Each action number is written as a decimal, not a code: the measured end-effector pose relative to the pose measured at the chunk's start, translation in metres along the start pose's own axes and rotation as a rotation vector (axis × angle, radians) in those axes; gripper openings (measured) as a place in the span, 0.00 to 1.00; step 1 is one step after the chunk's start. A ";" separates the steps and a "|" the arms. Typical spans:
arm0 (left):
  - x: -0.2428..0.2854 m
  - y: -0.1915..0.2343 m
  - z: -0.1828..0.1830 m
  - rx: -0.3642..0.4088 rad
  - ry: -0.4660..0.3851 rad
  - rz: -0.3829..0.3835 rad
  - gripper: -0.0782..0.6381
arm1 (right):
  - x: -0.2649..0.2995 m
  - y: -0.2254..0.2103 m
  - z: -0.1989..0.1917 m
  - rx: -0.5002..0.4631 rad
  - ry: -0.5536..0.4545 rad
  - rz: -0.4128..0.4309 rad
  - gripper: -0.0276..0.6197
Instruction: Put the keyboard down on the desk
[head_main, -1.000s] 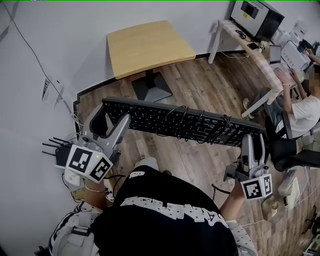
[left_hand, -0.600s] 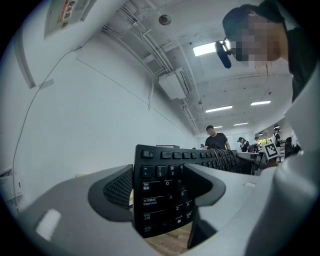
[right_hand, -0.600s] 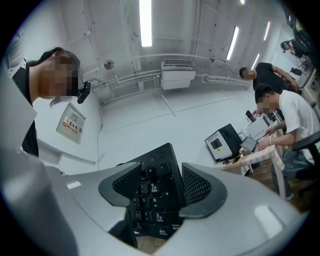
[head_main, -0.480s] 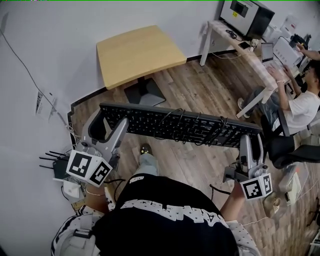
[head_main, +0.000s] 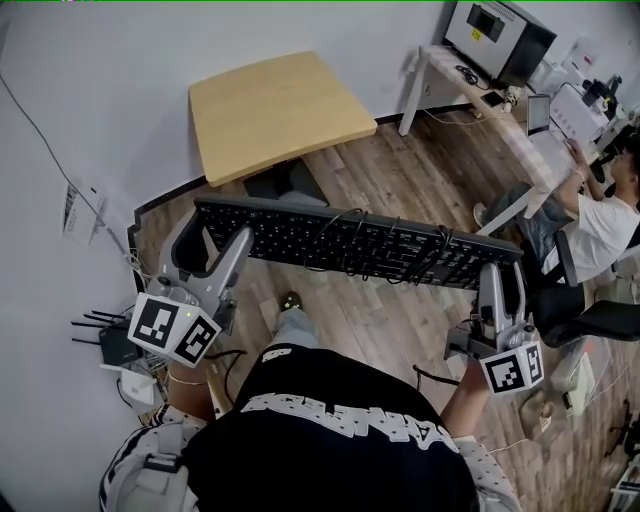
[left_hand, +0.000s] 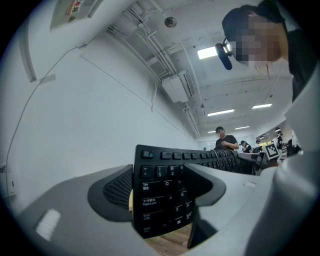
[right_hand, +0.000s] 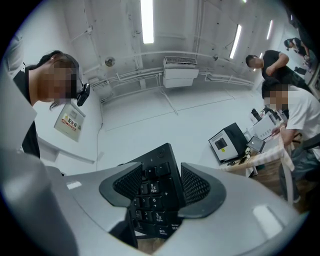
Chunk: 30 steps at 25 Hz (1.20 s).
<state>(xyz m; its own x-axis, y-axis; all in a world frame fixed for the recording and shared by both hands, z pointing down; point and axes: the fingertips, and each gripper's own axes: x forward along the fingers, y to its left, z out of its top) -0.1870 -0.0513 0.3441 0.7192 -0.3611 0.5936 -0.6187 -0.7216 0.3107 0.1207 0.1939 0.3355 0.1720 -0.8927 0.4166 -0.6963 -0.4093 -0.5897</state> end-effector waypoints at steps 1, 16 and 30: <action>0.000 0.000 0.000 -0.001 -0.001 0.002 0.52 | 0.001 0.000 0.000 0.001 0.004 0.001 0.44; -0.001 0.000 -0.003 -0.013 0.028 0.013 0.52 | 0.004 -0.003 -0.003 0.020 0.053 -0.007 0.43; -0.005 -0.001 -0.001 -0.009 0.014 0.031 0.52 | 0.007 -0.002 0.000 0.009 0.042 0.017 0.43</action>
<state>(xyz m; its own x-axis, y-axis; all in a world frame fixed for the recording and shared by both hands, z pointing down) -0.1904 -0.0484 0.3411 0.6955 -0.3748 0.6131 -0.6432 -0.7051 0.2985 0.1233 0.1880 0.3391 0.1307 -0.8907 0.4354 -0.6925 -0.3963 -0.6028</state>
